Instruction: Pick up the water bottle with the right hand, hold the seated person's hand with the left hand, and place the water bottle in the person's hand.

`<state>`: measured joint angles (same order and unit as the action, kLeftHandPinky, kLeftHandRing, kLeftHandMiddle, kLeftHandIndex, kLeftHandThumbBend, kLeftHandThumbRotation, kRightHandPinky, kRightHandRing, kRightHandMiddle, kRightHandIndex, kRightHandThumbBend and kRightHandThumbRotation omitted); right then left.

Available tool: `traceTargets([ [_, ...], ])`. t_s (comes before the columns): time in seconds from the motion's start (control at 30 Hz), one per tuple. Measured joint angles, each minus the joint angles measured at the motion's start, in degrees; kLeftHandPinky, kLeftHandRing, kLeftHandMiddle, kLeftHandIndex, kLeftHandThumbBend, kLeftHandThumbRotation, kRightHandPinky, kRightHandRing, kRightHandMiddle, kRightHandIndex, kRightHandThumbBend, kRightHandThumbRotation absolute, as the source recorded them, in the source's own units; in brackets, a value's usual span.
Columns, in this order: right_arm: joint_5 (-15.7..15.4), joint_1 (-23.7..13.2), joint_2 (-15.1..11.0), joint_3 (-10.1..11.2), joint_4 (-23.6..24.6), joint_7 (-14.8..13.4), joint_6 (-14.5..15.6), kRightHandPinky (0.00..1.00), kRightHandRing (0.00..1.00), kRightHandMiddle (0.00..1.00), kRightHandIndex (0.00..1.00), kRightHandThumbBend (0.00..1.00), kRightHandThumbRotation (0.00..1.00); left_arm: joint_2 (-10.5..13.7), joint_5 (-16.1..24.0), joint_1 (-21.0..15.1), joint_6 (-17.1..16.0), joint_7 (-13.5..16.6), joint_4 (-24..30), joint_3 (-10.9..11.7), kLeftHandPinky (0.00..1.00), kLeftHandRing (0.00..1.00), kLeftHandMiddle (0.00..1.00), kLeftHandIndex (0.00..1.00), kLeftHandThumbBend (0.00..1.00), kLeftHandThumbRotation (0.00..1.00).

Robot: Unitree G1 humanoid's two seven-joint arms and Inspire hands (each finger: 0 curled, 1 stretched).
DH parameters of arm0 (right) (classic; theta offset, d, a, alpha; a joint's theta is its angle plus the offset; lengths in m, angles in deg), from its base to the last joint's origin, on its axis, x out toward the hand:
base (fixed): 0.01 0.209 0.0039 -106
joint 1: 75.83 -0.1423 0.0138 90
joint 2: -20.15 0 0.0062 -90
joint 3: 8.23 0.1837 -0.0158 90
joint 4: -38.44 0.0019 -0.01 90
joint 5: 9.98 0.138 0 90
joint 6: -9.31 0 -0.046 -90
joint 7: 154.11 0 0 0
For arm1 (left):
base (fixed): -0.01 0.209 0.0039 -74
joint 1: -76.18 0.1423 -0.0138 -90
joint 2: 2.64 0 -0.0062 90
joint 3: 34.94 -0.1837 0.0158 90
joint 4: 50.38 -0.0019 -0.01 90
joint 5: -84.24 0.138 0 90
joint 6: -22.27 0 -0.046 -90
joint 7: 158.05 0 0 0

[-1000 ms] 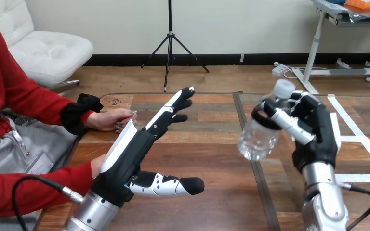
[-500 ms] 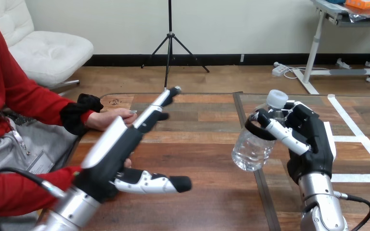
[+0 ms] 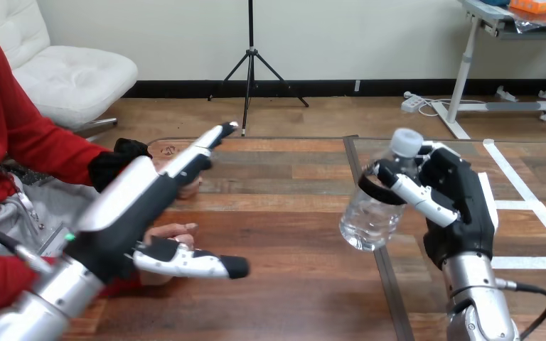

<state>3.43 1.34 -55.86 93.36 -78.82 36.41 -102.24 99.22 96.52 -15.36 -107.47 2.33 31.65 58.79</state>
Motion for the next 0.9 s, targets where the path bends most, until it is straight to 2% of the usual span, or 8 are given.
traceTargets([
  [0.43,0.57,0.19,-0.2,-1.45,5.51,4.12,0.2,0.28,0.34,0.43,0.44,0.76,0.0,8.61,1.97,-0.48,1.04,-0.88,1.34,2.59,0.8,0.9,0.94,0.96,1.0,0.48],
  [0.6,1.2,0.2,-0.16,-2.01,6.54,5.34,0.2,0.28,0.34,0.43,0.44,0.77,0.0,11.0,2.77,-0.83,1.06,-0.89,1.29,2.97,0.81,0.9,0.94,0.96,1.0,0.48],
  [0.9,1.1,0.41,0.06,-3.26,7.0,5.57,0.2,0.3,0.35,0.44,0.45,0.79,0.0,14.23,4.23,-1.37,1.29,-1.48,0.84,2.96,0.81,0.9,0.94,0.96,1.0,0.5],
])
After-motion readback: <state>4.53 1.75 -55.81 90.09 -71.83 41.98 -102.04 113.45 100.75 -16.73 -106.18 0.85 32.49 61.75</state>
